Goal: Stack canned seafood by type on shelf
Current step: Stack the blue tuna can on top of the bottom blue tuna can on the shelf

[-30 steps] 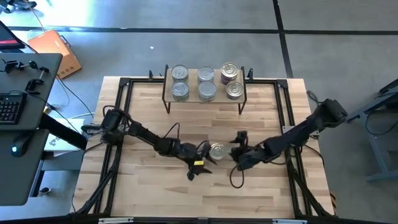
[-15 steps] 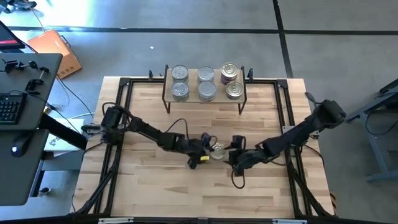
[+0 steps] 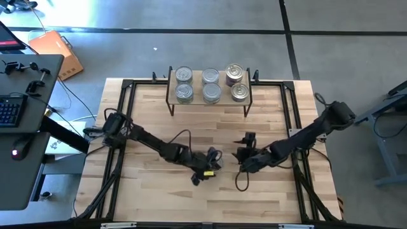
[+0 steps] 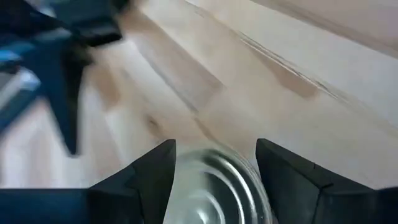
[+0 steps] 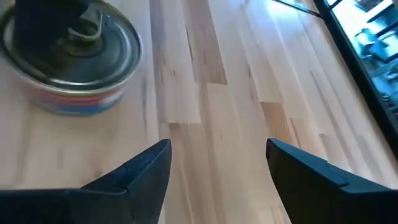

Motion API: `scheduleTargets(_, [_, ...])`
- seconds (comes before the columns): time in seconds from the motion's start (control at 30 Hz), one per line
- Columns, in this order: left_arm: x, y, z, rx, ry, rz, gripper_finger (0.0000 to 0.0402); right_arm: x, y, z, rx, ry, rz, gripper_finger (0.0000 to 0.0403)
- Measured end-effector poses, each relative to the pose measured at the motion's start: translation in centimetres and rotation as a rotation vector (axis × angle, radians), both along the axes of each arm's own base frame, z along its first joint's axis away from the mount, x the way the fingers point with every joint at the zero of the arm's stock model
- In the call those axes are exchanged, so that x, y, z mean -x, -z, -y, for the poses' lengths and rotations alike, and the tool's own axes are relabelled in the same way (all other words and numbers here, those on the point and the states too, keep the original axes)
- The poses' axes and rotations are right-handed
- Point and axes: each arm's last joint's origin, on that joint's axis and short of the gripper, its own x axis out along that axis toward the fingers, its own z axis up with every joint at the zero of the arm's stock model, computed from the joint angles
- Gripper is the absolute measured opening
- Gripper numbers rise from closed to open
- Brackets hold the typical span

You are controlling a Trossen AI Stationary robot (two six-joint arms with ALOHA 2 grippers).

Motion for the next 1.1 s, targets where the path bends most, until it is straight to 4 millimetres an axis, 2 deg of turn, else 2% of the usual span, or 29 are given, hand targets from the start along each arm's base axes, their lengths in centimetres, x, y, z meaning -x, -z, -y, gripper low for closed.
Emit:
scheduleTargets(0.1, [-0.3,-0.8,0.7,-0.025,-0.029,0.031,0.0213,0.0,-0.6,-0.1,-0.07,-0.043,0.01,0.0254])
scheduleTargets(0.27, [0.1,-0.1,0.6,-0.025,-0.056,-0.054,0.0213,-0.5,-0.6,-0.8,-0.188,-0.159,0.011,0.0254])
scheduleTargets(0.53, [0.7,0.5,0.2,-0.043,-0.118,-0.153,0.0201,-1.3,0.4,-1.4,-0.165,-0.2,0.02,0.0254])
scheduleTargets(0.63, [0.7,0.5,-0.1,-0.046,-0.14,-0.165,0.0163,-1.7,0.7,-1.6,-0.148,-0.222,0.028,0.0254])
scheduleTargets(0.87, [0.6,0.4,-0.5,-0.067,-0.155,-0.158,0.0017,-1.5,0.8,-2.2,-0.107,-0.217,0.048,0.0254])
scheduleTargets(1.1, [0.6,0.3,-0.4,-0.097,-0.18,-0.133,0.0002,-0.9,0.7,-3.2,-0.055,-0.261,0.045,0.0254])
